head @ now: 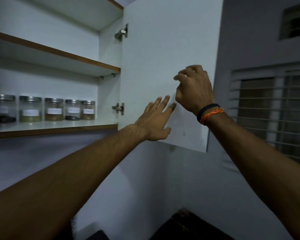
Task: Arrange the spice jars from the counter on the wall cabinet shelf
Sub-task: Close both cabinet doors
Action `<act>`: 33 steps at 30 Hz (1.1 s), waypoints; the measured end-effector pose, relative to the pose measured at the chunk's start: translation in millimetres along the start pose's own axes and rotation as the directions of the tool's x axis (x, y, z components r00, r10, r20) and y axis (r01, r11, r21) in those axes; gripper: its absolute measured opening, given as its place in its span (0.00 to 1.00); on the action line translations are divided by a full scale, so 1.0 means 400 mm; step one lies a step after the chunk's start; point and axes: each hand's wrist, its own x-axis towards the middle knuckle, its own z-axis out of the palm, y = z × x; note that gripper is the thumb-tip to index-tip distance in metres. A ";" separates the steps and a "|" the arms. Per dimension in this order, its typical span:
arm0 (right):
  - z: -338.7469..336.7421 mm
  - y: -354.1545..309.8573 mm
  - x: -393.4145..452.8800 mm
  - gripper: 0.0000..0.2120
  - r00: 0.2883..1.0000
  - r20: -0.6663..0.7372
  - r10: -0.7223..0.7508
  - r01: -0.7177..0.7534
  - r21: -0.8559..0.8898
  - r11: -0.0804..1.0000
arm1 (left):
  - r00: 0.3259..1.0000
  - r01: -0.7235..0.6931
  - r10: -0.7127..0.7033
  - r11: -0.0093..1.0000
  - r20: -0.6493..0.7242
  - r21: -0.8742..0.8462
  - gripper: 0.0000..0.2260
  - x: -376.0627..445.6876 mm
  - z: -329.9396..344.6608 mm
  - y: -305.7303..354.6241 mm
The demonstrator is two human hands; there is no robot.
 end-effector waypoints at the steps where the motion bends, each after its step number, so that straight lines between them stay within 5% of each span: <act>1: -0.005 0.022 -0.007 0.18 1.000 -0.008 0.005 -0.005 -0.017 1.000 | 0.999 -0.011 0.010 1.000 -0.036 -0.015 0.39 0.017 0.006 0.027; 10: -0.022 0.181 -0.051 0.23 0.994 -0.060 0.092 -0.091 0.006 0.996 | 0.975 0.025 -0.087 0.958 -0.204 -0.286 0.51 0.150 0.077 0.241; 18: 0.017 0.211 -0.048 0.20 0.956 -0.142 0.256 -0.187 0.378 0.907 | 0.949 0.155 -0.212 0.958 -0.233 -0.241 0.56 0.170 0.117 0.293; 26: -0.012 0.138 -0.021 0.21 0.866 -0.171 0.469 -0.135 0.824 0.550 | 0.936 0.073 -0.166 0.954 -0.312 -0.289 0.56 0.082 0.084 0.249; 33: -0.039 -0.019 0.006 0.19 0.875 -0.084 0.478 -0.043 0.967 0.250 | 0.931 -0.019 -0.114 0.933 -0.347 -0.358 0.54 -0.073 -0.007 0.154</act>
